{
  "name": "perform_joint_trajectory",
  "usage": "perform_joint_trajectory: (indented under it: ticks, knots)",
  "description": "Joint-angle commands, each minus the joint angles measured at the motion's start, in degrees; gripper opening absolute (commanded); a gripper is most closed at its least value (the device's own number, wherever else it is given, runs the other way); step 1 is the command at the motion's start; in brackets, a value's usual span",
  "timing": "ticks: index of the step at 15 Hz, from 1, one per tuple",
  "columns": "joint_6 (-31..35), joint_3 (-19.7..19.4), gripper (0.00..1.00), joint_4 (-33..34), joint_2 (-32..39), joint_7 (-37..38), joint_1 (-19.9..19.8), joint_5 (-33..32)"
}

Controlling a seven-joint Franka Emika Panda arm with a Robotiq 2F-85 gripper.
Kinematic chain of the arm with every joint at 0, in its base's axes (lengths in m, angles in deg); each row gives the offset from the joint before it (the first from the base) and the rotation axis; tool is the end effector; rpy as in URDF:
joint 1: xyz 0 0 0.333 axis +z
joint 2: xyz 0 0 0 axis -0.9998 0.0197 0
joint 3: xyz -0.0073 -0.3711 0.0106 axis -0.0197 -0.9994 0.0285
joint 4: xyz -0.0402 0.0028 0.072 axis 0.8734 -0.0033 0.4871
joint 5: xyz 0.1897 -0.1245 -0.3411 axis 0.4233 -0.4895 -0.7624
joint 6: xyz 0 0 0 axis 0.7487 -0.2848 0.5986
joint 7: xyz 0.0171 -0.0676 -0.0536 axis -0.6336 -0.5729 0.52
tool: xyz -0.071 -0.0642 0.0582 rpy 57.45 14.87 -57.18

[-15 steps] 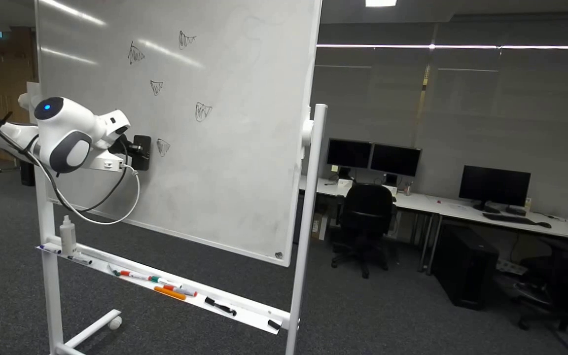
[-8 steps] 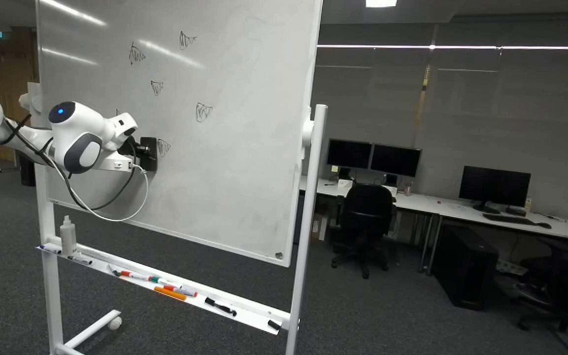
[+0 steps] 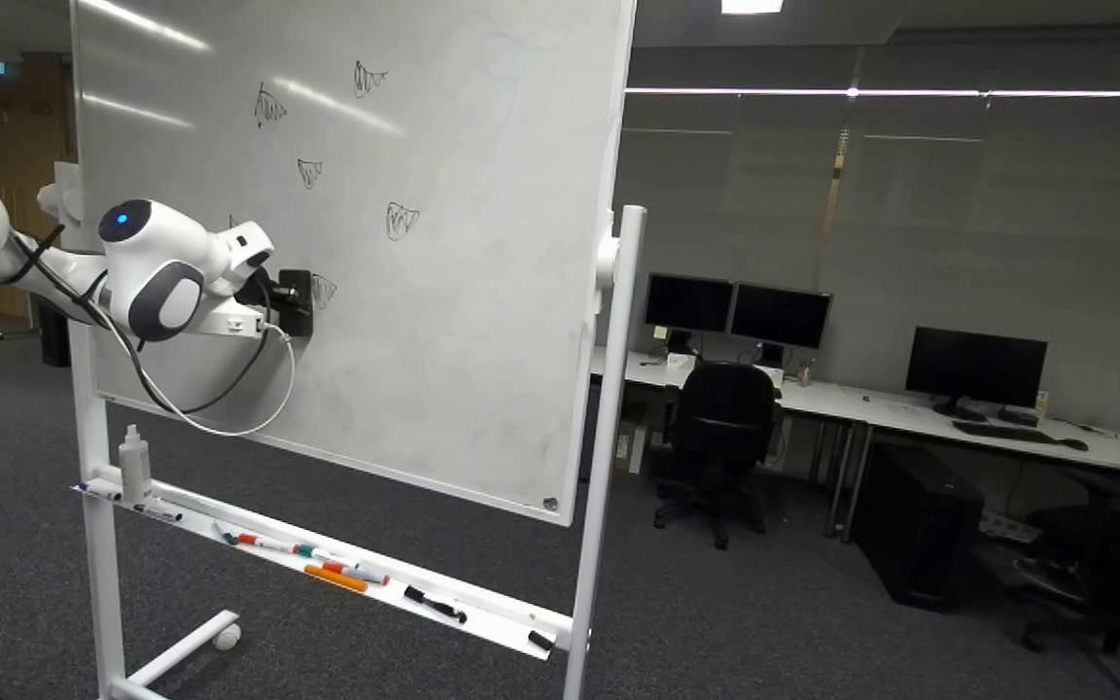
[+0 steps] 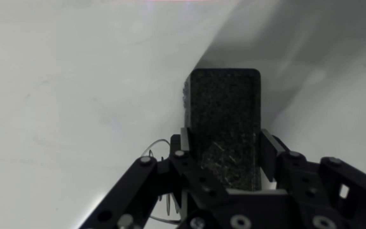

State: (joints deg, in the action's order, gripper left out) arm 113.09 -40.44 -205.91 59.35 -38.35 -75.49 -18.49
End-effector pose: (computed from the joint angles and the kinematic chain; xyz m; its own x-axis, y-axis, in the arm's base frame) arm 0.4333 -0.0032 0.6388 0.3977 0.1114 0.9107 0.1312 -0.9893 0.0637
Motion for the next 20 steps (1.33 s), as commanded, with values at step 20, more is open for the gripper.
perform_joint_trajectory:
  ticks: [20]
  knots:
    - [2.9,-9.5,0.3,7.6,2.9,0.0,0.9,0.1]
